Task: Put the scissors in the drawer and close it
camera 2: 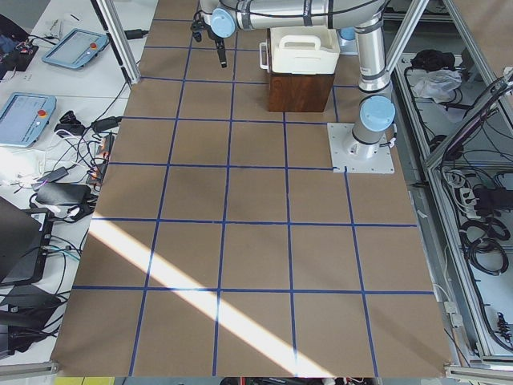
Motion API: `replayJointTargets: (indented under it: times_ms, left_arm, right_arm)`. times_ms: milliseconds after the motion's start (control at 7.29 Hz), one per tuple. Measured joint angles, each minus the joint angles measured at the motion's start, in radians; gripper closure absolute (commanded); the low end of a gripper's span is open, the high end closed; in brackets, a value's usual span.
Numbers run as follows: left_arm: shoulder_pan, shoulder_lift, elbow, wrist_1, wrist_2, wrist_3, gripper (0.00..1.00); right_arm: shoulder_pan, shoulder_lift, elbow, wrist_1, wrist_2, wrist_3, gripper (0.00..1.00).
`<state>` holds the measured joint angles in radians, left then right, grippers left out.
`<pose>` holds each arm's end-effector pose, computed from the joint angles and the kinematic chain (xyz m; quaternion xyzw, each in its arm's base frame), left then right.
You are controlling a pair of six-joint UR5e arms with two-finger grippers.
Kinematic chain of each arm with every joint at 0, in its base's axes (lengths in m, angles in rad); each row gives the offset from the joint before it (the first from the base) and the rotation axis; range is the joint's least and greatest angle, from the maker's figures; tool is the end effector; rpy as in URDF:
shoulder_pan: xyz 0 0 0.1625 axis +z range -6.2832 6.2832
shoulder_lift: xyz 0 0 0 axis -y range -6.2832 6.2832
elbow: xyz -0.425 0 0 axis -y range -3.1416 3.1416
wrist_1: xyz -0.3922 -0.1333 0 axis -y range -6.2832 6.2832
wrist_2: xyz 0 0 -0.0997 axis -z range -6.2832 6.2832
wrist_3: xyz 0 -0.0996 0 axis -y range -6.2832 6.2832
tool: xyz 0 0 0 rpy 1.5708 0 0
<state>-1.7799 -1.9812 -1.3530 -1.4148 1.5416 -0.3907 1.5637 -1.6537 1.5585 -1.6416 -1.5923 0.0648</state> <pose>-0.2683 -0.6081 0.3740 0.0909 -0.9956 -0.0218 0.0085 0.1278 -0.4709 0.5416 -0.0367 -0.9958 0.0832 0.0083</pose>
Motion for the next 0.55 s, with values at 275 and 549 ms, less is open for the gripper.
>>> replayJointTargets:
  times_ms: [275,549]
  left_arm:
    - [0.079,0.058,0.011,0.004,0.004,0.110,0.00]
    - [0.161,0.131,0.011,-0.012,0.016,0.263,0.00]
  right_arm:
    - [0.000,0.001,0.000,-0.001,0.000,0.001,0.00]
    - [0.000,0.001,0.000,0.000,0.000,0.001,0.00]
